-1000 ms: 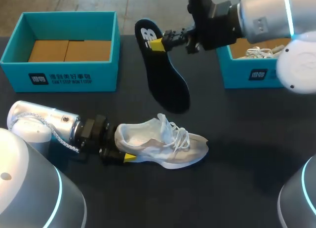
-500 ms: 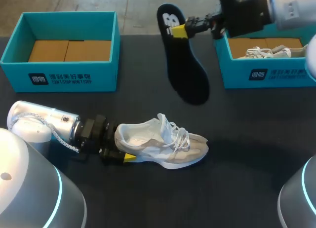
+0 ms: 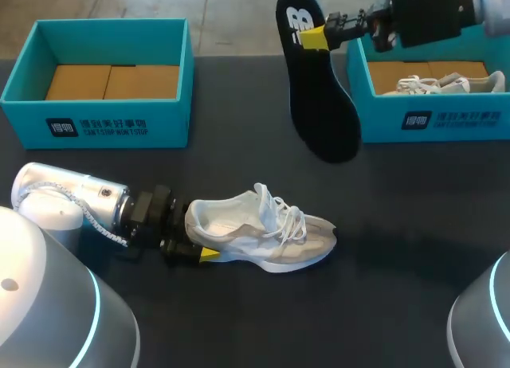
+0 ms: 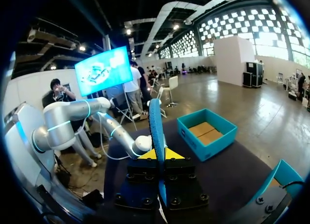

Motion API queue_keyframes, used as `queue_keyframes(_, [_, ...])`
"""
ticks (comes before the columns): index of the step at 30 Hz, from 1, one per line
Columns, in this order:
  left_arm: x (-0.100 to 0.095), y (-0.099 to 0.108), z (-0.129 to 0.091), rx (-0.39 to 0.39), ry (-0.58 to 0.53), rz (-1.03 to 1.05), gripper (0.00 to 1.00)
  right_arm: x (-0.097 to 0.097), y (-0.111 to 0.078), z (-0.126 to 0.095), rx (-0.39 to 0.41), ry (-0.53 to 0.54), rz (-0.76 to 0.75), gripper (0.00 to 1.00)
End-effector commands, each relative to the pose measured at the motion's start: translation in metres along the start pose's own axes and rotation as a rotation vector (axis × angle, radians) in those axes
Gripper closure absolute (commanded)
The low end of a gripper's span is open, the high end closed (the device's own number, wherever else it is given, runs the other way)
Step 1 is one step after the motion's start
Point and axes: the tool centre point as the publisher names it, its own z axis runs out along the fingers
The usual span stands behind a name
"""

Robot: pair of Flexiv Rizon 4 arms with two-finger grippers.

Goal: Take the shoe out of the shoebox, open the shoe tongue, remove and reinsert the insole, then place the shoe into the shoebox

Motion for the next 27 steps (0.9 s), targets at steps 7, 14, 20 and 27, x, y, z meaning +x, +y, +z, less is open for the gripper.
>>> queue_keyframes(7, [-0.001, 0.004, 0.000, 0.000, -0.001, 0.000, 1.00, 0.018, 0.005, -0.008, -0.018, 0.024, -0.035, 1.00])
queue_keyframes(14, [-0.001, 0.004, 0.000, 0.000, -0.001, 0.000, 1.00, 0.039, 0.012, -0.015, -0.063, 0.080, -0.075, 1.00])
queue_keyframes(20, [-0.001, 0.004, 0.000, 0.000, -0.001, 0.000, 1.00, 0.045, 0.014, -0.018, -0.075, 0.106, -0.103, 1.00])
queue_keyframes(27, [-0.001, 0.004, 0.000, 0.000, -0.001, 0.000, 1.00, 0.045, 0.014, -0.018, -0.075, 0.106, -0.103, 1.00])
